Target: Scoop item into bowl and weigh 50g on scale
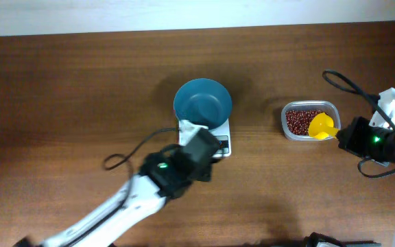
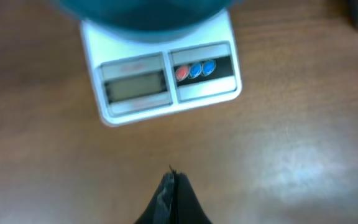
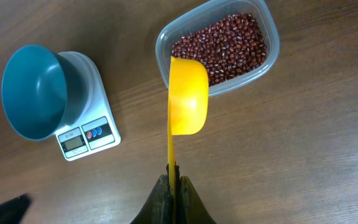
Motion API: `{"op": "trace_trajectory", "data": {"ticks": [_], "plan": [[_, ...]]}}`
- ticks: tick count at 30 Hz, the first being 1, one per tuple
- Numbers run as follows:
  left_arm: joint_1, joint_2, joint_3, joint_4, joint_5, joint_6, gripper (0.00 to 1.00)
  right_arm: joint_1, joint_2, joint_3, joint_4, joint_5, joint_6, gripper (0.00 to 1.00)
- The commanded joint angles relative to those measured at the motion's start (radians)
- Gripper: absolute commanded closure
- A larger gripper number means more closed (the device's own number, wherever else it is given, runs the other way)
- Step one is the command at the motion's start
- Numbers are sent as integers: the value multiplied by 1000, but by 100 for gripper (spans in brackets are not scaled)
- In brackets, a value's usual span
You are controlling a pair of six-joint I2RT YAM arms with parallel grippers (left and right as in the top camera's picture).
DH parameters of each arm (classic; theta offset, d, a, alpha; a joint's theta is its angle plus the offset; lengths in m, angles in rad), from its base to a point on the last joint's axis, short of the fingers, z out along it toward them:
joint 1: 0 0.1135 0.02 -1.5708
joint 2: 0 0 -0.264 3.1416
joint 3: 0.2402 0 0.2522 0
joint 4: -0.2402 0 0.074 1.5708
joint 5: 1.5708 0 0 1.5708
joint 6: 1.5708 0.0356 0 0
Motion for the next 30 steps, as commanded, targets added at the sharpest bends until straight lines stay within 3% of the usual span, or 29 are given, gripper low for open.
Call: {"op": "trace_trajectory", "data": {"ticks": [1,12,25,30], "plan": [[-62,144,-4,104,-151,119,100,-5,0,6,7,-15,-5,96],[-65,318,-4,334,-192,365,100,-5,0,6,22,-12,-4,96],[-65,383,-4,359,-192,380,100,-5,0,6,42,-12,-4,96],[-65,412,-4,393,-193,438,100,-5,0,6,44,-12,-4,96]]}}
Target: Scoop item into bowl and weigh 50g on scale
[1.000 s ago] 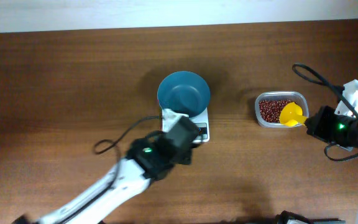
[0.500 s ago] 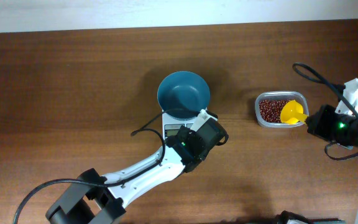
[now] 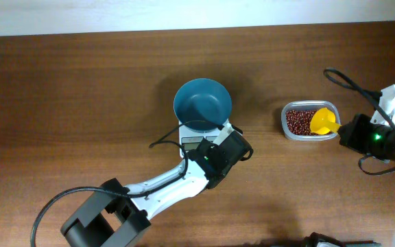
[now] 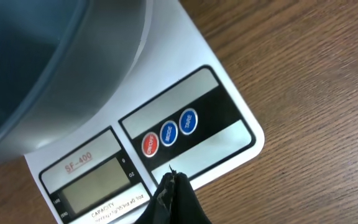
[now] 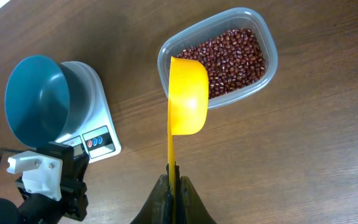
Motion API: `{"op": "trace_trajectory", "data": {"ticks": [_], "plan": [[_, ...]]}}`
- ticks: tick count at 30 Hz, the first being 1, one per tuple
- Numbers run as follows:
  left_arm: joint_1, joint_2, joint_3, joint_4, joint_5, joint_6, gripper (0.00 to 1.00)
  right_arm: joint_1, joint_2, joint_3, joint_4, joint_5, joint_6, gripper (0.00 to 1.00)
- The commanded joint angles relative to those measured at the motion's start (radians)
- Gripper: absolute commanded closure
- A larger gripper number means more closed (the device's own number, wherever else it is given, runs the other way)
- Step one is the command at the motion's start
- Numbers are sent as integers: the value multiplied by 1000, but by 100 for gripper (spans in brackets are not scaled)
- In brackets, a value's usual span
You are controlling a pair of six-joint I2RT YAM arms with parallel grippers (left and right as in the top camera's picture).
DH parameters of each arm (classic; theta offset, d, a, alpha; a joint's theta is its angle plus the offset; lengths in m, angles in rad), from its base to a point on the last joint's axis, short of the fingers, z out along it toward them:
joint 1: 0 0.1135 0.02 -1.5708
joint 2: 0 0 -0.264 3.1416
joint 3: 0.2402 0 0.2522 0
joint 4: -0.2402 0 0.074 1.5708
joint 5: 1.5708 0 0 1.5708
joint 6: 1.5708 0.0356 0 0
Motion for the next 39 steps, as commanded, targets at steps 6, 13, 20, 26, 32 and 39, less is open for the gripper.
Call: {"op": "trace_trajectory", "data": {"ticks": [6,13,20,26,32,39], "plan": [[-2,73,-2,49,-36,58,100,-5,0,6,3,-13,-4,96],[17,73,-2,70,-82,57,100,-5,0,6,3,-13,-4,96],[37,73,-2,97,-82,57,100,-5,0,6,3,-13,-3,96],[36,74,-2,99,-81,56,100,-5,0,6,3,-13,-3,96],[36,74,-2,100,-73,53,100,-5,0,6,3,-13,-3,96],[37,100,-2,100,-66,34,100,-5,0,6,3,-13,-3,96]]}}
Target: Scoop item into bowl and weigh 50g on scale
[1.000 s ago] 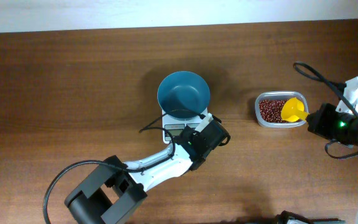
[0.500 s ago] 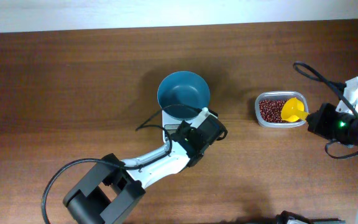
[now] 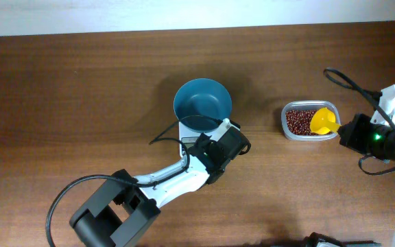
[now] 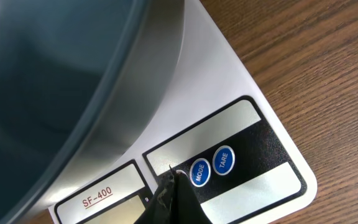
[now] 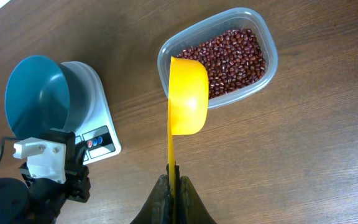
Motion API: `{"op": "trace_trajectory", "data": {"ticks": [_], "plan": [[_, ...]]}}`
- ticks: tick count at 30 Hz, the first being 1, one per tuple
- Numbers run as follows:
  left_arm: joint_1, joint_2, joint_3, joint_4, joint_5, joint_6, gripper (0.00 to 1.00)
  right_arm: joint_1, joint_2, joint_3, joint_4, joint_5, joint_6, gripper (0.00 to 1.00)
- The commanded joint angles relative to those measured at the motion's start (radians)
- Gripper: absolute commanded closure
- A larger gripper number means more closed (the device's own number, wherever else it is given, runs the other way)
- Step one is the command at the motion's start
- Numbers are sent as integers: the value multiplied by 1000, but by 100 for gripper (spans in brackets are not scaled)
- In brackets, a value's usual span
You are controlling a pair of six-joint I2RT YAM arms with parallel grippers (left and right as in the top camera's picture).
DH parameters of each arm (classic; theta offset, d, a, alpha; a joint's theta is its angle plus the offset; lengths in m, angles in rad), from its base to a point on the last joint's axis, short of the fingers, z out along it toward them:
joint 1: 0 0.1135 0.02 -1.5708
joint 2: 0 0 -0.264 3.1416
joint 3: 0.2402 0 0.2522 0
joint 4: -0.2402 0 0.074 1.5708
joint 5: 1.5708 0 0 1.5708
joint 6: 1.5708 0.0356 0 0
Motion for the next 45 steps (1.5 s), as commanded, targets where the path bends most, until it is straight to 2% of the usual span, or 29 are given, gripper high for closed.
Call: {"op": "trace_trajectory", "data": {"ticks": [1,19,26,30,36,39,42,45], "plan": [[1,42,-2,3,0,-10,100,-5,0,6,3,-13,-4,96],[-1,57,9,24,-10,-10,100,-5,0,6,3,-13,-4,96],[-31,-8,59,-77,20,-10,100,-5,0,6,17,-13,-4,96],[-51,-97,59,-113,20,-18,100,-5,0,6,26,-13,-4,96],[-53,-344,60,-230,50,-59,100,-5,0,6,14,-13,0,96],[-53,-479,60,-256,55,-60,91,-5,0,6,2,-13,0,96],[-53,-598,60,-259,63,-67,90,-4,0,6,-10,-13,0,96],[-30,-694,60,-250,-63,-141,89,-4,0,6,-10,-13,0,96]]}}
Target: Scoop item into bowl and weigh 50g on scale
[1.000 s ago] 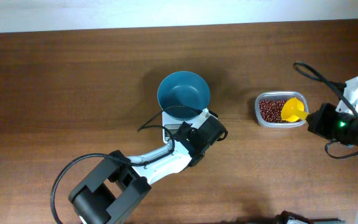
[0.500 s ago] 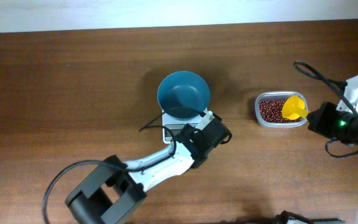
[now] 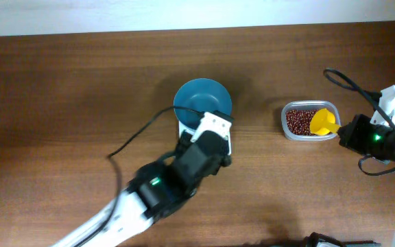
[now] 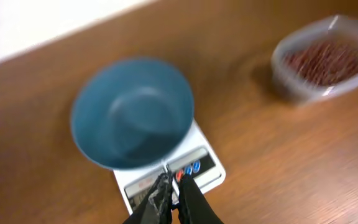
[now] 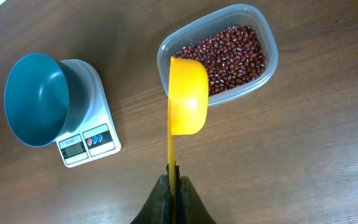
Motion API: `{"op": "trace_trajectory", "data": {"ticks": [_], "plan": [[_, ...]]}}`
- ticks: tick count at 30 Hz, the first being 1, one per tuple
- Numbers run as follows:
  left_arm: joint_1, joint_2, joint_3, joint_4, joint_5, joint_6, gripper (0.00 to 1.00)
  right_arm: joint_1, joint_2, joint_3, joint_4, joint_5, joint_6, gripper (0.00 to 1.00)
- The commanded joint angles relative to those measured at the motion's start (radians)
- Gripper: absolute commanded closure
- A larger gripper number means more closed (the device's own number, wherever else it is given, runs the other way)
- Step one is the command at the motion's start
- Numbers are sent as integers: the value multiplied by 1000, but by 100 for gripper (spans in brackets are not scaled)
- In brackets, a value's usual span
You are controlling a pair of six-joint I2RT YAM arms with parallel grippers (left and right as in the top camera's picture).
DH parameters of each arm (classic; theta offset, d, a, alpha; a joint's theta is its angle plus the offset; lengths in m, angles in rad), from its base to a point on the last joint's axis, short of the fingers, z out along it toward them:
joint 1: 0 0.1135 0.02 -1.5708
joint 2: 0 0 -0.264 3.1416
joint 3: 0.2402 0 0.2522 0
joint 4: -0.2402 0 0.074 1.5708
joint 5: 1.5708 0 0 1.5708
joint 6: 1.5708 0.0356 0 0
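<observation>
A blue bowl (image 3: 202, 101) stands on the white scale (image 5: 89, 139), empty inside (image 4: 132, 112). My left gripper (image 4: 171, 178) hangs shut above the scale's button panel (image 4: 190, 168), holding nothing. A clear tub of red beans (image 3: 304, 121) sits to the right. My right gripper (image 5: 173, 180) is shut on the handle of a yellow scoop (image 5: 188, 93), whose cup hovers over the tub's near rim (image 5: 219, 93). No beans show in the scoop (image 3: 322, 123).
The left arm's black cable (image 3: 139, 134) loops over the wooden table (image 3: 67, 89) left of the scale. The right arm's cable (image 3: 348, 86) arcs behind the tub. The table's far edge meets a white wall (image 3: 184, 14).
My left gripper, whose tip was down at the scale's red button, now hangs well above the scale and back from it. The right gripper and scoop have not moved.
The left gripper was shut above the table in front of the scale. Then its tip was close over the button panel, then at the red button, and now it is raised. The right gripper held the scoop over the tub throughout.
</observation>
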Motion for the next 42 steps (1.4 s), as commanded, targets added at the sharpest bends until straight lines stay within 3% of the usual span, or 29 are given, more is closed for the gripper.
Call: {"op": "trace_trajectory", "data": {"ticks": [1,5,8,12,17,18,20,21,28,39,42], "plan": [[39,-121,17,10,-154,-101,88,-4,0,6,-1,-13,-1,96],[224,-146,17,26,-218,-138,73,-4,0,6,3,-13,-1,96],[389,-125,17,91,-211,-203,71,-4,0,6,-11,-13,-1,96],[610,-64,17,220,-154,-203,66,-4,0,6,2,-13,0,96],[743,13,17,229,-123,-203,57,-4,0,6,23,-13,8,96],[761,36,17,237,-122,-203,50,-4,0,6,32,-13,8,96],[783,82,17,256,-122,-204,21,-4,1,6,50,-13,37,96],[792,112,17,268,-122,-204,1,-4,2,6,57,-13,51,96],[830,234,17,326,-121,-325,1,4,69,6,56,61,-56,96],[832,256,17,359,-119,-330,1,166,216,17,131,446,-137,96],[832,259,17,358,-119,-330,1,193,276,43,162,471,-201,96]]}}
